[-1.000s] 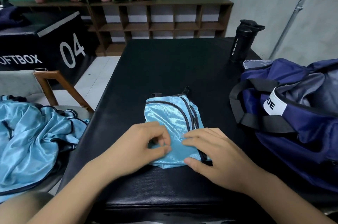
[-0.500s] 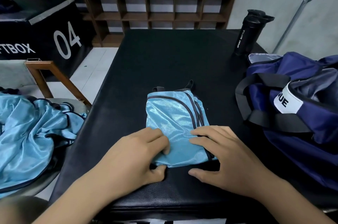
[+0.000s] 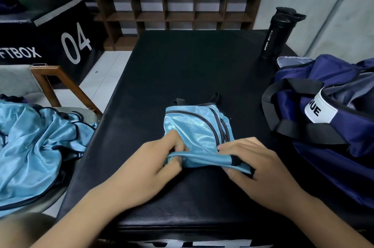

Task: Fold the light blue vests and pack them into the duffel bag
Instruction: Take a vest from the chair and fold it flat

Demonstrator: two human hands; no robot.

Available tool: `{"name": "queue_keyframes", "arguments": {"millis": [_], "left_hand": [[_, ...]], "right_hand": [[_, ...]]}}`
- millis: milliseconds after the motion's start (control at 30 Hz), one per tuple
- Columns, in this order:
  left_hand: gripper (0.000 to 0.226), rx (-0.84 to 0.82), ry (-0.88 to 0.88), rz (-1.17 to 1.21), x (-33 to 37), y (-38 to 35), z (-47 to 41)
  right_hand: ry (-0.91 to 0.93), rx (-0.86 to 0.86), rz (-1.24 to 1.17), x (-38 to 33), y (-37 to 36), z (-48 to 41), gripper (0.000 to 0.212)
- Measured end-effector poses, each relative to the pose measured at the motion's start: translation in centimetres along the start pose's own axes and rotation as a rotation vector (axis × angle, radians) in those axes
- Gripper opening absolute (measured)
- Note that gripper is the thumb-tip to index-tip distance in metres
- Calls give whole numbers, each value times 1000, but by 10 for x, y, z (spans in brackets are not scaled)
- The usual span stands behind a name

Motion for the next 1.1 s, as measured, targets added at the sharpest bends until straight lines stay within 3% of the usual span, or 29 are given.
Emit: {"name": "queue_keyframes", "arguments": {"millis": [33,167,233,367,500,767,933,1100], "left_hand": [[20,36,1,35,-2,5,0],[9,214,11,175,-6,21,3],[18,276,49,265,-11,24,5],[41,237,129,371,-20,16,0],[25,269,240,410,-34,7,-2],[33,264,452,225,-49,8,-5],[31,200,531,108,-53,15,-5],[25,268,526,-35,-51,24,-4]], "right_hand": [[-51,25,-71,3,3,1,9],[-196,139,-243,4,9,7,29],[-264,191,-245,5,12,7,32],[-392,326,-288,17,22,10,22],[-455,401,-342,22,24,5,19],[-548,268,-255,39,15,-16,48],[-619,173,-74,56,10,-21,49],[-496,227,122,48,13,-24,30]]}}
Point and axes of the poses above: each hand's wrist, its own z-axis away from the middle knuckle, its own y-axis out of the back of the hand, x = y × z, the point moved 10 cm from there along -z, towards the middle knuckle, and after that the axes turned 7 degrees about -x, right-handed, at the moved point
